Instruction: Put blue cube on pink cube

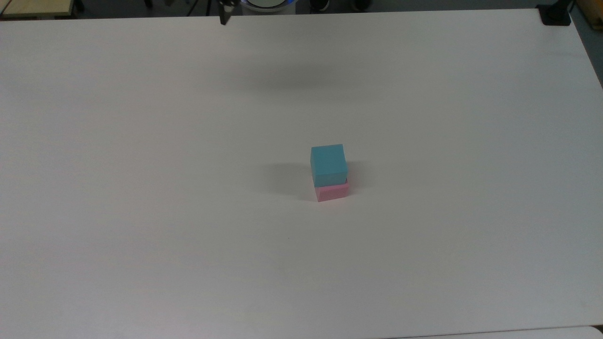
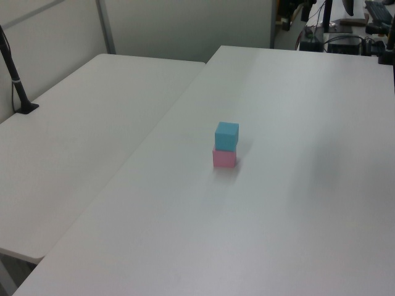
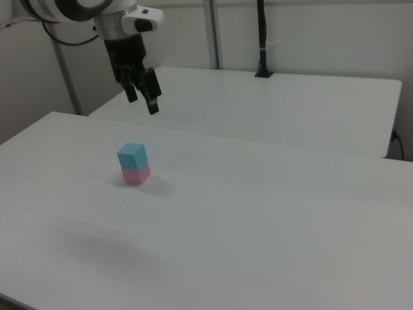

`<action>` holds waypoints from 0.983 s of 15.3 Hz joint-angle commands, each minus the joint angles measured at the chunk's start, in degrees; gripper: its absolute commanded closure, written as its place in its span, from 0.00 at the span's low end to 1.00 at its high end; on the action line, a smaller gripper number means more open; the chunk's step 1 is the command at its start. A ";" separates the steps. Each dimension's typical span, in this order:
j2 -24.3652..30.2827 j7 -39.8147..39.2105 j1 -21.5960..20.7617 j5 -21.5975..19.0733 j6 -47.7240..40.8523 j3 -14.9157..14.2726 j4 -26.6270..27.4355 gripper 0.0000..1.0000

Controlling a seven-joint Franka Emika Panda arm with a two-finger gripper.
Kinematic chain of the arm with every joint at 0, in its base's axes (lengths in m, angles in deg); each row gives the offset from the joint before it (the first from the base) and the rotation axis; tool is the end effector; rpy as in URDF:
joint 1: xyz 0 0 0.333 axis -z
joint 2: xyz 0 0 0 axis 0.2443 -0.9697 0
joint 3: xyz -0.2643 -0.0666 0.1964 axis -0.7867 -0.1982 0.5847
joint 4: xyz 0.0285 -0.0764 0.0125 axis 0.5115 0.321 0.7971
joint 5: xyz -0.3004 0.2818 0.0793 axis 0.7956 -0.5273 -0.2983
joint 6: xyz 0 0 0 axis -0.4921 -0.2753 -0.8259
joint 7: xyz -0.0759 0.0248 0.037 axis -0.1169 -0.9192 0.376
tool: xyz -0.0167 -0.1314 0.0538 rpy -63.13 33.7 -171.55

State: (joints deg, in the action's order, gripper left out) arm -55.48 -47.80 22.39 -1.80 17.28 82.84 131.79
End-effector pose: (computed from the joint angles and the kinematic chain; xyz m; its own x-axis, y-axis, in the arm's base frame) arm 0.5917 -0.0524 0.6335 0.9334 -0.3514 0.0724 -0.3527 -0.9357 0.0049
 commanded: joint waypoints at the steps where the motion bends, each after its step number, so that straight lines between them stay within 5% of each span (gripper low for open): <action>1: 3.37 -4.25 0.01 -2.28 4.04 -1.37 5.16 0.00; 4: 3.37 -13.64 1.07 -2.02 4.85 -1.37 5.17 0.00; 15: 2.93 -15.68 1.51 -1.84 1.77 -4.00 1.40 0.00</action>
State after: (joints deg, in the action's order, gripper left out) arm -54.11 -61.14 23.78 -2.88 20.25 80.74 133.50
